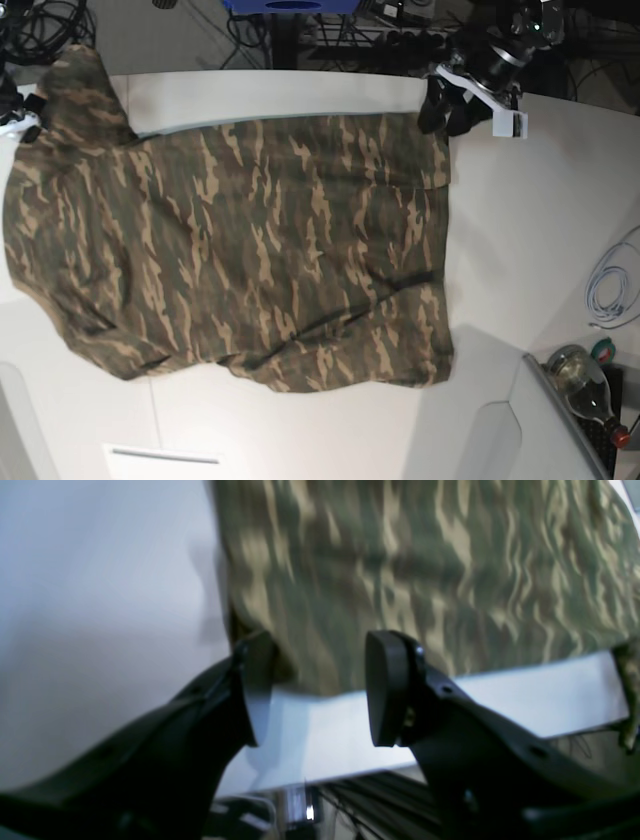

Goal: Layout the t-shirt on the table in an organized manner, then fold the t-shirt properly
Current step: 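Pull both grippers apart to straighten the shirt edge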

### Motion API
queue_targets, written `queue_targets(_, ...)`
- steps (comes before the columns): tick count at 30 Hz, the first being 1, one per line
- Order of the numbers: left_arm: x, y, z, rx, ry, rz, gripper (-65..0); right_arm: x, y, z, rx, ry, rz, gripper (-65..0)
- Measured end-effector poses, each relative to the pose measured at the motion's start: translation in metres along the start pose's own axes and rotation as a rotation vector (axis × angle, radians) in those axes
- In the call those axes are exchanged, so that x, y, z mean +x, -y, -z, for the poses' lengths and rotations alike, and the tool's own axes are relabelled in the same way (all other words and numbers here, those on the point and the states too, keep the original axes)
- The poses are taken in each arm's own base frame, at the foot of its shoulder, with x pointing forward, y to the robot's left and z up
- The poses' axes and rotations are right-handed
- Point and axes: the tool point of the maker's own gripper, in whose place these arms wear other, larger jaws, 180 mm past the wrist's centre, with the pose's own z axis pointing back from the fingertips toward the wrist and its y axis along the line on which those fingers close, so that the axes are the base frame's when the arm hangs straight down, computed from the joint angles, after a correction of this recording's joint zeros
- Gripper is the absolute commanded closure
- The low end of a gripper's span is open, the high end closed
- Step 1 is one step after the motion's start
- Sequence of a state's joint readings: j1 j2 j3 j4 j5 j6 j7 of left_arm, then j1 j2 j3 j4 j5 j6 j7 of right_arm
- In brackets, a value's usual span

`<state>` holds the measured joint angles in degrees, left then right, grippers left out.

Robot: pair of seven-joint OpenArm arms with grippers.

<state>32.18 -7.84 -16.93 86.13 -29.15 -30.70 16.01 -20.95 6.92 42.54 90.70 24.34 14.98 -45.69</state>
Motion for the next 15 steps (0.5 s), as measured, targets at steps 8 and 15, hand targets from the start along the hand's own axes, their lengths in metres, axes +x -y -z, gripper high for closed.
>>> queue_targets(8, -0.011, 0.018, 0.013, -0.068, 0.011, -0.058, -29.3, 0.001, -0.001, 0.0, 0.002, 0.001, 0.0, -26.4)
queue_targets(15, -0.021, -0.013, 0.013, 0.035, 0.029, -0.153, -29.3, 0.001, 0.0, 0.0, 0.001, 0.001, 0.0, -26.4)
